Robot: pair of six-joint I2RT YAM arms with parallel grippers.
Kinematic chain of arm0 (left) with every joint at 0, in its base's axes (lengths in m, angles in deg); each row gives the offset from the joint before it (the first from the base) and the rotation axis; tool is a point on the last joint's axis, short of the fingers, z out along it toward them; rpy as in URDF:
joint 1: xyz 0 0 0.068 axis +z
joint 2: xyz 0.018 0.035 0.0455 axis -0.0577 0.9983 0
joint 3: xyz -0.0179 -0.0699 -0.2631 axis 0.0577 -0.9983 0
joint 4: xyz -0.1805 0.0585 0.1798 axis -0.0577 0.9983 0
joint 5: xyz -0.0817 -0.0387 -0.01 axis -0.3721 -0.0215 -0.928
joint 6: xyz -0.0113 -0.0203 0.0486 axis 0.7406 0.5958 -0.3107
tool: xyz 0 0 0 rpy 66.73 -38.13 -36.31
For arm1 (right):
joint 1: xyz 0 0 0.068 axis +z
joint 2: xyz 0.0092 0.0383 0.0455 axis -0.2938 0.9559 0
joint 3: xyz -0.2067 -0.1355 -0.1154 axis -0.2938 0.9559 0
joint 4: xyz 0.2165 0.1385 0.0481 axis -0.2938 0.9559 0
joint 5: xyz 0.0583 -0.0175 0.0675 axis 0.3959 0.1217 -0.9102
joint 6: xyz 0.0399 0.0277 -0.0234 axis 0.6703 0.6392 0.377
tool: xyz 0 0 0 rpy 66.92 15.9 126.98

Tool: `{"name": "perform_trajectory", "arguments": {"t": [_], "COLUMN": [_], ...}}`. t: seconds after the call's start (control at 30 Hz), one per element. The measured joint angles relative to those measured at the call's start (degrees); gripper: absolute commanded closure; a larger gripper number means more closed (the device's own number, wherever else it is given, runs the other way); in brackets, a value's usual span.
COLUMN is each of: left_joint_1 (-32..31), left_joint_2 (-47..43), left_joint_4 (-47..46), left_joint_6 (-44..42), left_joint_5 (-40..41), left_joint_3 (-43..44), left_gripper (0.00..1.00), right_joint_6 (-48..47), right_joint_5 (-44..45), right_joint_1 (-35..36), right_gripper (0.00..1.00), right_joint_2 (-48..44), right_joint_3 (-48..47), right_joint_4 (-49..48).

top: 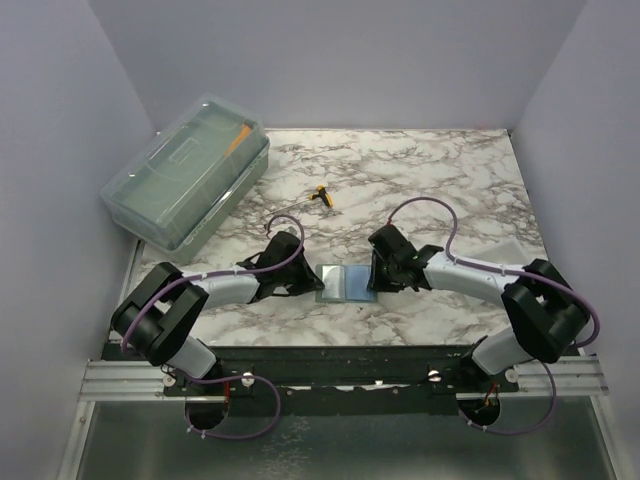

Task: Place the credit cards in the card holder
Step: Open the card holder at the center of the board.

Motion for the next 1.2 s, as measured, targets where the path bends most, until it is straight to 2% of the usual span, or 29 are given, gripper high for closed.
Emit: {"name": "perform_trajectory", "arguments": {"t": [0.33,0.47,0.53,0.63,0.8,0.87,0.93,1.07,1.2], "left_joint_1": [8.26,11.63,12.17,12.24,12.70,12.72,12.83,12.98,13.07], "left_joint_2": [-3.69,-3.93,-3.93,-4.04,-4.87,-5.42,-6.27,-8.46,-11.39], "left_joint_4": [-1.97,-1.53,-1.27,-0.85,1.33,2.49,3.67,6.27,8.02], "left_joint_6": [2.14,1.84,1.40,0.57,-1.07,-1.49,-1.79,-2.47,-2.99], "left_joint_5": [-2.32,-4.20,-4.74,-5.62,-7.52,-8.35,-9.33,-11.43,-13.29], "left_joint_3": [-5.09,-5.31,-5.20,-5.03,-5.01,-4.92,-4.74,-2.95,-0.37], "left_gripper": [1.00,1.00,0.99,0.92,0.86,0.86,0.86,0.81,0.85], "right_joint_6": [-9.51,-13.27,-14.82,-15.80,-15.32,-14.60,-13.64,-10.82,-8.20], "right_joint_5": [0.37,0.63,0.92,1.55,0.76,-1.38,-4.79,-15.30,-22.29], "right_joint_1": [-0.09,-0.09,-0.09,0.04,1.07,1.68,1.79,1.68,1.40], "right_gripper": [0.75,0.66,0.58,0.46,0.43,0.46,0.52,0.69,0.85], "right_joint_2": [13.03,18.14,20.31,21.97,20.17,18.16,15.78,12.24,13.29], "right_joint_3": [-12.37,-18.25,-21.62,-25.86,-28.76,-28.46,-27.21,-21.75,-18.91], "right_joint_4": [-6.86,-8.44,-7.17,-3.26,2.82,3.74,2.58,-5.31,-11.78]}}
